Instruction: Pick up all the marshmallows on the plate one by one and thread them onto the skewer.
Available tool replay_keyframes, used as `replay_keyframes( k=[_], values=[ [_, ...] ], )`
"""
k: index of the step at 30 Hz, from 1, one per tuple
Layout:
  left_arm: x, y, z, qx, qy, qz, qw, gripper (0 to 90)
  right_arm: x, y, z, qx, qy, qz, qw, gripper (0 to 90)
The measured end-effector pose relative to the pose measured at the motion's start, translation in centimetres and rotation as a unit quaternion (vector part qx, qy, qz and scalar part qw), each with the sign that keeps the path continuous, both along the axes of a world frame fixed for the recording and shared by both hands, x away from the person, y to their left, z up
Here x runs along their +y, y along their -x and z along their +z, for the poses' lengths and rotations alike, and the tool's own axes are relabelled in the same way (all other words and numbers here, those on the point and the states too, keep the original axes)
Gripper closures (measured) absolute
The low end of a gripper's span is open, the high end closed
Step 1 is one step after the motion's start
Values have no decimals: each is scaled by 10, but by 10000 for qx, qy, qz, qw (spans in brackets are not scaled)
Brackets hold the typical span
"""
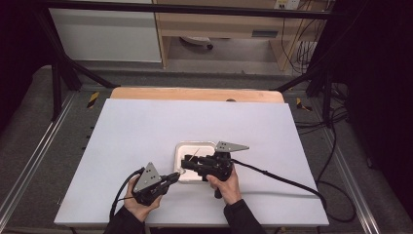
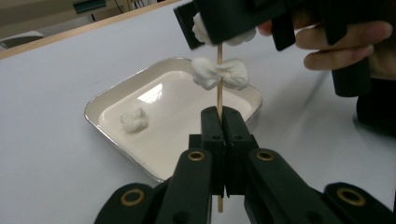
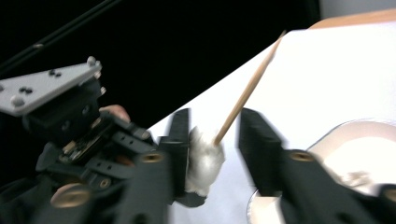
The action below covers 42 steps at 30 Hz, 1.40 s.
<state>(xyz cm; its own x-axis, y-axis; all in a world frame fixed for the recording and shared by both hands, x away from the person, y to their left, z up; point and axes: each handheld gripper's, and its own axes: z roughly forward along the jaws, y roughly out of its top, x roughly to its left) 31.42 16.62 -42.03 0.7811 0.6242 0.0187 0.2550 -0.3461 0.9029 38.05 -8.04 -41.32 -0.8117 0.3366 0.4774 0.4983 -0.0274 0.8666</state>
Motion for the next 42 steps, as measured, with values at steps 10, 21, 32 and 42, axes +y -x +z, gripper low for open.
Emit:
replay_keyframes(
  k=[10,21,32,42],
  values=[
    [19,-6,-1,135,83,231,9996,892,-19,-4,16,-292,922,-391,9945,222],
    [35,-10,-2,285,-30,379,9989,890,-15,-19,3,-381,2117,-674,9742,81],
    [45,-14,-3,372,71,534,9979,890,17,-45,0,-413,2690,-664,9600,67],
    [46,-16,-4,439,62,542,9975,889,33,-62,-10,-326,2901,-658,9542,36]
  ],
)
